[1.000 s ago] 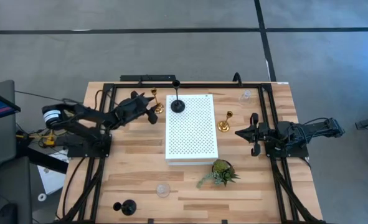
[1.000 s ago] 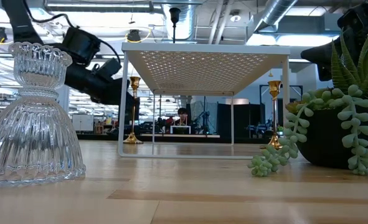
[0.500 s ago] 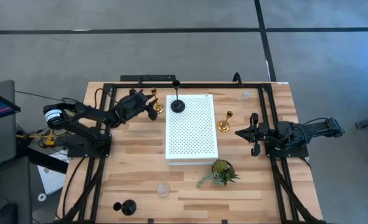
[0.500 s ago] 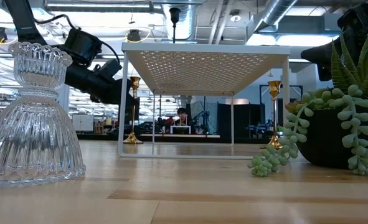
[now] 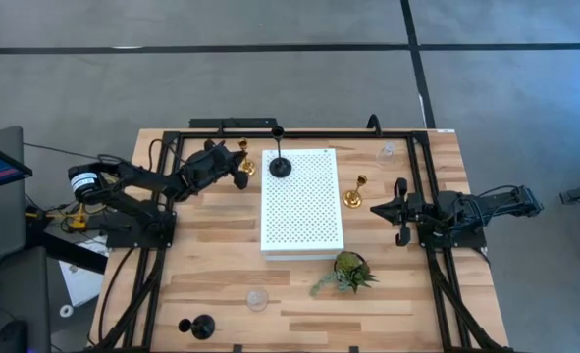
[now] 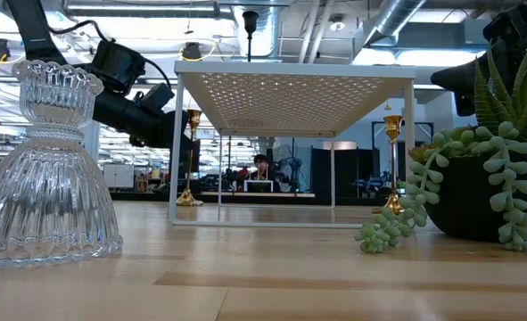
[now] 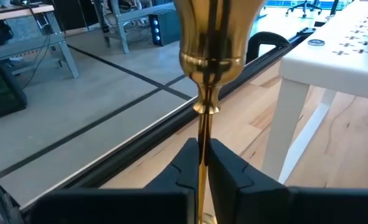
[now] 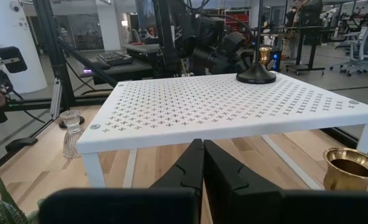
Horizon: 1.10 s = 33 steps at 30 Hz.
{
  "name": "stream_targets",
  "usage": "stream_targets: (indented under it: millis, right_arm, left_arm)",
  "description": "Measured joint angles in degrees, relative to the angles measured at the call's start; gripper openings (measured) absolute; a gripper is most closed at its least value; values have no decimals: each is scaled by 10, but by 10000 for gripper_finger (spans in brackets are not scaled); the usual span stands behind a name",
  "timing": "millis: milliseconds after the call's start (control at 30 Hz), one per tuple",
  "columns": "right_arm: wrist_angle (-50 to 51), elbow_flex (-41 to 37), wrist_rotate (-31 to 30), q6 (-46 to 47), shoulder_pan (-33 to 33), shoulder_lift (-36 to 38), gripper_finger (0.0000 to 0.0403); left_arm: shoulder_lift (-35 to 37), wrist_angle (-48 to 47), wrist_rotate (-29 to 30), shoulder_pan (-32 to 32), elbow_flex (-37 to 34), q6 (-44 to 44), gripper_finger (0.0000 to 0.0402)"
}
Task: Pick & Place candle stick holders
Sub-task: Put the left gold candle holder on the shelf
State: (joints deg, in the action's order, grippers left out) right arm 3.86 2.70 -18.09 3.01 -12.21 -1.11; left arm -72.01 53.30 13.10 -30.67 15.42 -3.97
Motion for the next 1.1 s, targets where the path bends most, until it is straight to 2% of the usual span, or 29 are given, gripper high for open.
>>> stream_targets:
  millis: [200, 400, 600, 767, 933, 1100]
  right_arm:
    - [0, 0, 0, 0, 0, 0, 1]
    - [0, 0, 0, 0, 0, 0, 1]
    - [0, 0, 0, 0, 0, 0, 1]
    - [0, 0, 0, 0, 0, 0, 1]
    - [0, 0, 0, 0, 0, 0, 1]
    - [0, 0, 0, 0, 0, 0, 1]
  left_arm:
    - [15, -9, 2, 16, -1, 0, 35]
    - [40, -10, 2, 39, -1, 0, 12]
    - [83, -22, 5, 64, -1, 0, 25]
    - [132, -94, 8, 74, -1, 7, 13]
    - [181, -177, 8, 74, -1, 58, 19]
    - [218, -218, 8, 81, -1, 78, 13]
